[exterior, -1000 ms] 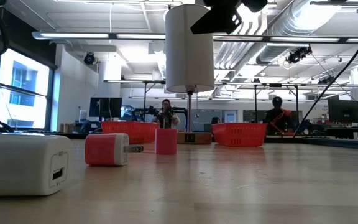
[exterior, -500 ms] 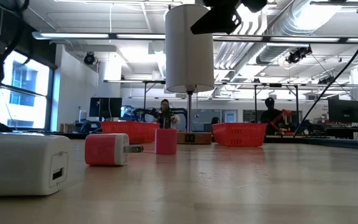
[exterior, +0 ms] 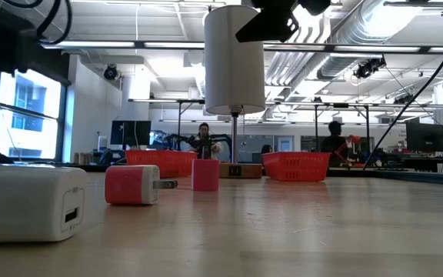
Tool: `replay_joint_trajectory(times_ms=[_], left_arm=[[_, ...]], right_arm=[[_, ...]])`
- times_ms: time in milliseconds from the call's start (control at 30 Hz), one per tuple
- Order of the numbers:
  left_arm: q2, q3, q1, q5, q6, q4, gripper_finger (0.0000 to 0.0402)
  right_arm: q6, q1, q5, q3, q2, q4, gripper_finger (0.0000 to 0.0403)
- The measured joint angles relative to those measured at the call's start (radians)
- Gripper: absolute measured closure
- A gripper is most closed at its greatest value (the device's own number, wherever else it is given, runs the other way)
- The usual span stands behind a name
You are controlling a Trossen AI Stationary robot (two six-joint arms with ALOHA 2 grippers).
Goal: Sort adapters and digital timers
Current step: Put the green charger adapter into the right red bin
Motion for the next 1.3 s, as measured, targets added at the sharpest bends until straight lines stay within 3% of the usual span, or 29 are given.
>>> replay_joint_trajectory(times_ms=[167, 333, 433, 533, 700, 1000, 1167, 1300], left_arm=[[-0.045, 0.000, 0.033, -0.019, 0.094, 0.003, 0.0205], [-0.107, 0.012, 0.062, 0.025, 0.120, -0.013, 0.0205], [-0.131, 0.065, 0.063, 0.038, 0.103, -0.144, 0.0205], [-0.125, 0.181, 0.061, 0.027, 0.082, -0.379, 0.0205], [-0.041, 0.460, 0.032, -0.072, 0.131, -0.730, 0.0205], [0.257, 0.873, -0.011, -0.197, 0.104, -1.177, 0.0205], [0.332, 0.942, -0.011, -0.285, 0.051, -1.281, 0.0205], [0.363, 0.927, -0.011, -0.434, 0.087, -1.272, 0.0205]], right_arm=[[0.002, 0.015, -0.001, 0.000, 0.000, 0.000, 0.0059], [0.005, 0.037, -0.001, 0.000, 0.000, 0.000, 0.0059], [0.005, 0.053, -0.001, 0.000, 0.000, 0.000, 0.0059], [0.005, 0.063, -0.001, 0.000, 0.000, 0.000, 0.0059], [0.005, 0.063, 0.003, 0.000, 0.000, -0.004, 0.0059], [-0.032, 0.060, 0.003, 0.000, 0.000, -0.021, 0.0059], [-0.054, 0.052, 0.003, 0.000, 0.000, -0.023, 0.0059], [-0.051, 0.052, 0.003, -0.013, 0.000, -0.022, 0.0059]])
